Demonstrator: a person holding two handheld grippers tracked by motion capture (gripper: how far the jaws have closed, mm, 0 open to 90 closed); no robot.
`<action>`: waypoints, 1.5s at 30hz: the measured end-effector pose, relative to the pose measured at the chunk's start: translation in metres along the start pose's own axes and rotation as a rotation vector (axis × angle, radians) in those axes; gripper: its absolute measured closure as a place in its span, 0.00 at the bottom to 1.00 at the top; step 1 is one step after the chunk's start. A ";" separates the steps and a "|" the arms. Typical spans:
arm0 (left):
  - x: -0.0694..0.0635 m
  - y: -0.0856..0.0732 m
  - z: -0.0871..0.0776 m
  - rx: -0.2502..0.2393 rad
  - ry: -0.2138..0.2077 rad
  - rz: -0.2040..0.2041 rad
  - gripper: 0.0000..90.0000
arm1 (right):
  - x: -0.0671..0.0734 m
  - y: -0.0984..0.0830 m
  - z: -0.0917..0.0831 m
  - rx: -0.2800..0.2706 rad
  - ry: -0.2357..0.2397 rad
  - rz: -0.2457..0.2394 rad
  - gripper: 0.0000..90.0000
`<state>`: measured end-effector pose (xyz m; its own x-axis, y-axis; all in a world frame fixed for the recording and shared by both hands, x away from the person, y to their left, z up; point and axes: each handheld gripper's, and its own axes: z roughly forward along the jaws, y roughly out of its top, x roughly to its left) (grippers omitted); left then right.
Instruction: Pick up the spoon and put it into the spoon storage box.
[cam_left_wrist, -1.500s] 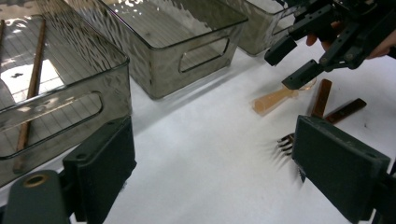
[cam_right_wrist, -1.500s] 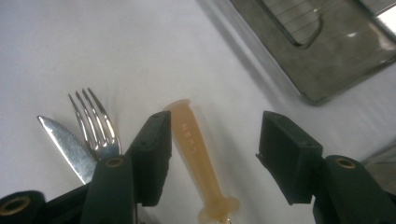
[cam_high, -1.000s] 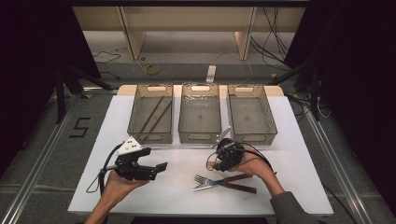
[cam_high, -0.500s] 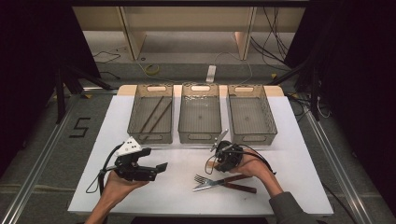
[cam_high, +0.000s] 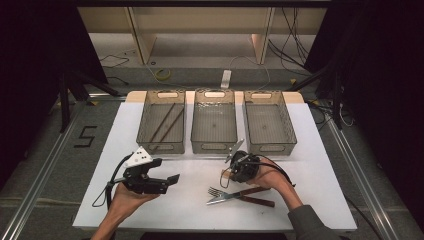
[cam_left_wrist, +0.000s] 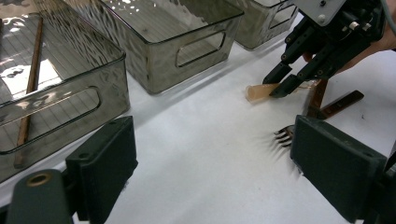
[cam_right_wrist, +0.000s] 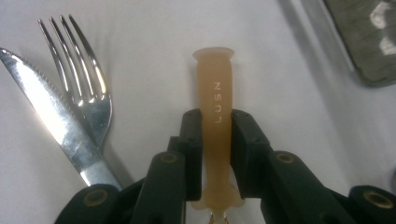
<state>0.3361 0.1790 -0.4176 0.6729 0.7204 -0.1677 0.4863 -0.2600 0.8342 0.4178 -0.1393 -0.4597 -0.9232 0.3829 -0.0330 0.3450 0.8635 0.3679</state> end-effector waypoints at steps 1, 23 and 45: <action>0.000 0.000 0.000 0.001 0.000 0.002 0.15 | -0.001 0.000 -0.002 -0.012 -0.001 -0.005 0.85; 0.004 0.000 -0.003 -0.032 0.011 -0.017 0.15 | -0.022 0.015 -0.054 -0.297 -0.033 0.123 0.85; 0.004 0.000 -0.004 -0.050 0.013 -0.023 0.15 | -0.061 0.067 -0.071 -0.408 -0.103 0.249 0.85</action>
<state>0.3368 0.1848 -0.4158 0.6543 0.7344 -0.1803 0.4730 -0.2114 0.8553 0.4857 -0.1283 -0.3665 -0.7922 0.6100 0.0178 0.4395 0.5502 0.7100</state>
